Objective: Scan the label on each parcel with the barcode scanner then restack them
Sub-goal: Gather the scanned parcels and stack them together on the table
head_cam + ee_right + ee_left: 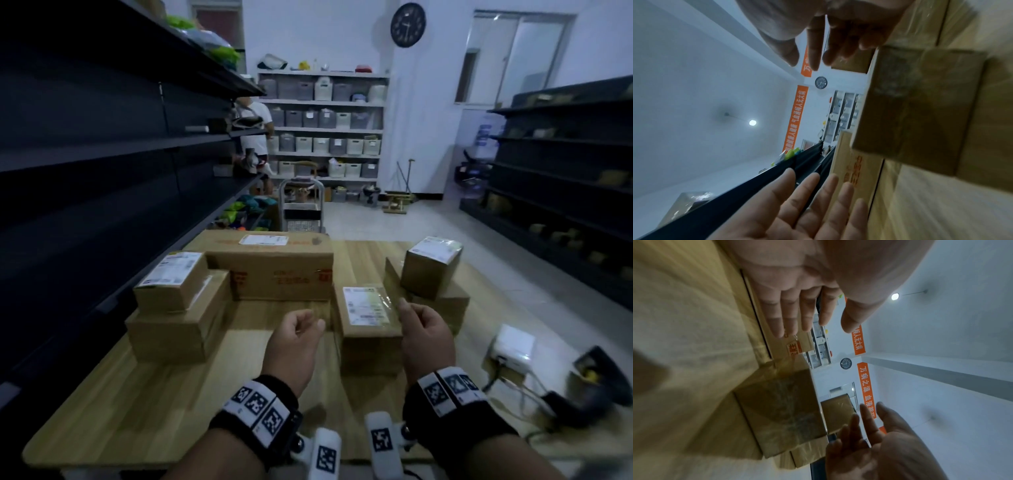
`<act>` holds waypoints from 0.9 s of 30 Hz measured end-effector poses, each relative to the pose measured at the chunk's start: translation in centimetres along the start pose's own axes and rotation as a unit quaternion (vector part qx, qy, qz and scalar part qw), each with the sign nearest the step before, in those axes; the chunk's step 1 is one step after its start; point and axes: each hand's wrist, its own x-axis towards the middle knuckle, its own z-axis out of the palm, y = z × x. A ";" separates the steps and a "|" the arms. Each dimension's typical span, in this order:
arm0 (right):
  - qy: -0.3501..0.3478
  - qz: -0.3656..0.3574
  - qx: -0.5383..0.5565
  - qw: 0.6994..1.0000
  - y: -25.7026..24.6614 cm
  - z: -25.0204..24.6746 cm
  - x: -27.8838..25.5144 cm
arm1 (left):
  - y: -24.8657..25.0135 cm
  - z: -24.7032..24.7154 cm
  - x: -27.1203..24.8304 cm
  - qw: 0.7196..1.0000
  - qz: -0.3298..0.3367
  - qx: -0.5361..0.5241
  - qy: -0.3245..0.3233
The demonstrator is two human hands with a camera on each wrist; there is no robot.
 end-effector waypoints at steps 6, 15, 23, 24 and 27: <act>0.016 0.028 -0.021 0.999 1.4 -2.5 1.3 | 0.1 3.5 0.1 0.998 -0.022 0.016 -0.048; -0.037 0.084 -0.040 0.995 3.2 -2.2 1.7 | -0.4 5.1 -0.4 0.996 -0.044 0.008 -0.073; -0.080 0.072 -0.032 0.994 3.4 1.4 -0.6 | -0.1 1.8 -1.2 0.998 -0.045 -0.031 -0.002; -0.090 0.067 -0.038 0.993 3.3 2.1 -1.0 | -0.3 1.0 -1.1 0.998 -0.044 -0.033 0.007; -0.141 0.066 -0.041 0.987 2.8 4.3 -2.1 | -0.5 -1.7 -0.9 0.998 -0.039 -0.027 0.041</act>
